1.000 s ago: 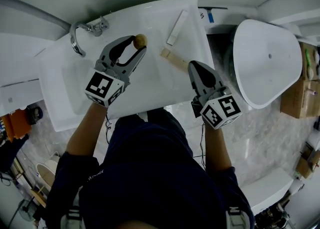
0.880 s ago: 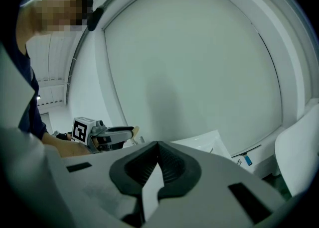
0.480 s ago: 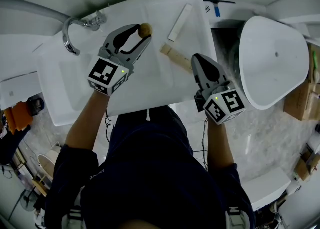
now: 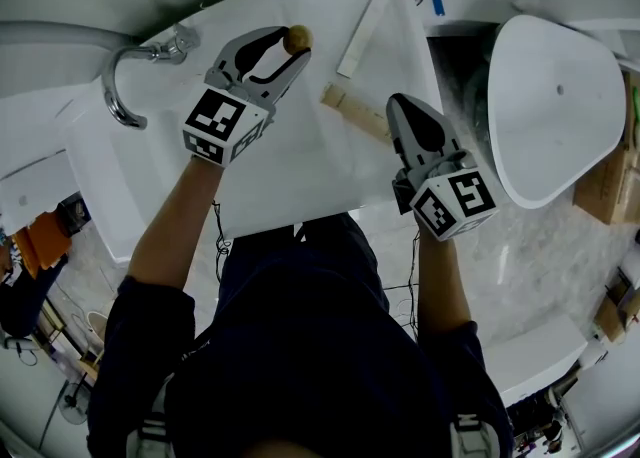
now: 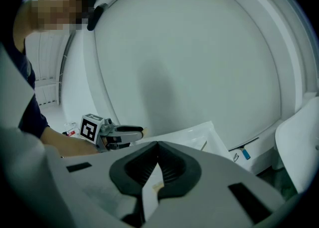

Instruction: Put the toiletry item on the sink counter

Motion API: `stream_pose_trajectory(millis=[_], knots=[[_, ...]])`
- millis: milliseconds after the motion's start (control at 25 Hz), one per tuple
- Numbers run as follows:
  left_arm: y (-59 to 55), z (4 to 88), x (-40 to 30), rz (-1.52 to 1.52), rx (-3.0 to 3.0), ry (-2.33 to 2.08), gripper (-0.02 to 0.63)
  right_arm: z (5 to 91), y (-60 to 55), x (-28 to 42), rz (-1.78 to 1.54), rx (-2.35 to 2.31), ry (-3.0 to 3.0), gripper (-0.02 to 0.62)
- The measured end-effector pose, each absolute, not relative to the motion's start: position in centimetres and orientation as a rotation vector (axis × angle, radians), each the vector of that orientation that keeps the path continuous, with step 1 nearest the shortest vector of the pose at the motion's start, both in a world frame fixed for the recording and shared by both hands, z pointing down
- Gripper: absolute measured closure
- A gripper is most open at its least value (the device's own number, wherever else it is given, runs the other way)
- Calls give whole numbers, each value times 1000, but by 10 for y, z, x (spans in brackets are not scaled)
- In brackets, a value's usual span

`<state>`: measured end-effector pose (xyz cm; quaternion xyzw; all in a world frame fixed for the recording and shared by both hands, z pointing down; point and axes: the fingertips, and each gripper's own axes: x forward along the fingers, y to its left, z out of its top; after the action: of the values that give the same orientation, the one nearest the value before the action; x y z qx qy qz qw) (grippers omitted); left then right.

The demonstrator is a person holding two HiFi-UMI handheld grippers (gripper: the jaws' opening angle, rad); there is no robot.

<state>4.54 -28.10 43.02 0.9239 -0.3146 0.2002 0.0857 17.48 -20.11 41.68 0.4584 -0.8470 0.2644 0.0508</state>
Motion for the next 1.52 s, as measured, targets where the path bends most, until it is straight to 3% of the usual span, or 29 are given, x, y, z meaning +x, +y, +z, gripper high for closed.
stream_pose_trajectory(millis=[1520], knots=[[-349,566,64,934,2694,-746,414,498,-272,159,954,1429,-2464,591]])
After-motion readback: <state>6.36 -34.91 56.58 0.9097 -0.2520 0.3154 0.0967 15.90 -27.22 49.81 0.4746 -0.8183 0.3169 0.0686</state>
